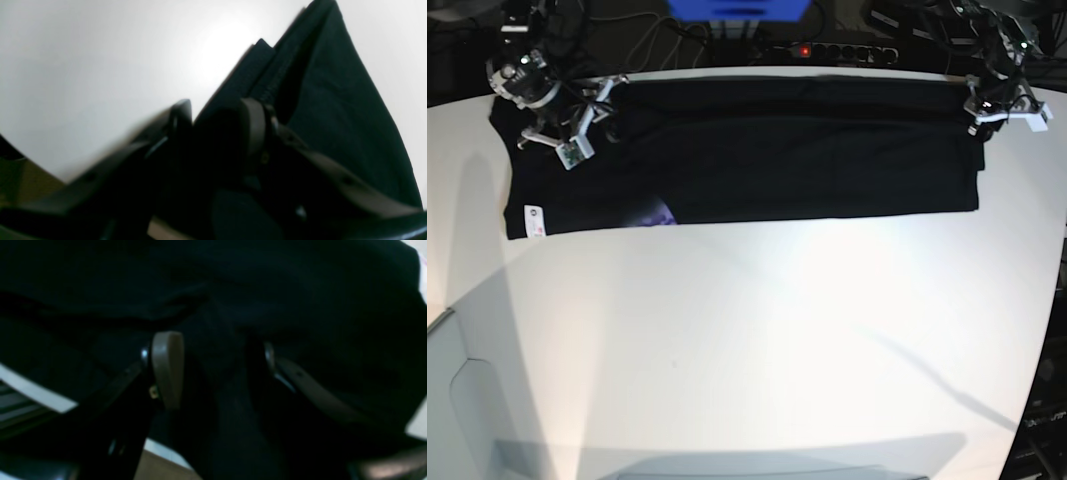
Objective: Fold the T-shirt properly
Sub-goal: 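Move the right gripper down and grasp the strip's end near it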
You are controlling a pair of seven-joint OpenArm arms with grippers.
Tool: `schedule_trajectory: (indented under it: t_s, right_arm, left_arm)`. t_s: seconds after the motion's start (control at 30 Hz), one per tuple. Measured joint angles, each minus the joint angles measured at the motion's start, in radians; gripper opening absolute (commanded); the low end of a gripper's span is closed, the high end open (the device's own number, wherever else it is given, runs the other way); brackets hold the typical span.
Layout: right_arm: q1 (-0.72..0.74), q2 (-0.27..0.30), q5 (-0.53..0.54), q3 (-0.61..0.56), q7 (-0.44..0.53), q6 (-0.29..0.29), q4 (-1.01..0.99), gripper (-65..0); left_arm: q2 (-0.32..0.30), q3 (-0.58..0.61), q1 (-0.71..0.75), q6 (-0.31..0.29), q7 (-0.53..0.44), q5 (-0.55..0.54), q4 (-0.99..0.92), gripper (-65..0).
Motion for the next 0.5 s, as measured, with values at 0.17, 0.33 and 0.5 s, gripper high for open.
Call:
schedule_trajectory:
  t_s: [0.17, 0.33, 0.5]
  right_arm:
    - [0.016, 0.000, 0.000, -0.043, 0.000, 0.000, 0.000, -34.8]
    - [0.039, 0.002, 0.001, -0.060, 0.002, 0.000, 0.000, -34.8]
    - [0.070, 0.003, -0.004, -0.060, 0.001, 0.000, -0.006, -34.8]
  left_arm:
    - [0.000, 0.000, 0.000, 0.000, 0.000, 0.001, 0.000, -41.8]
    - [0.000, 0.000, 0.000, 0.000, 0.000, 0.001, 0.000, -41.8]
    - [0.000, 0.000, 0.000, 0.000, 0.000, 0.000, 0.000, -41.8]
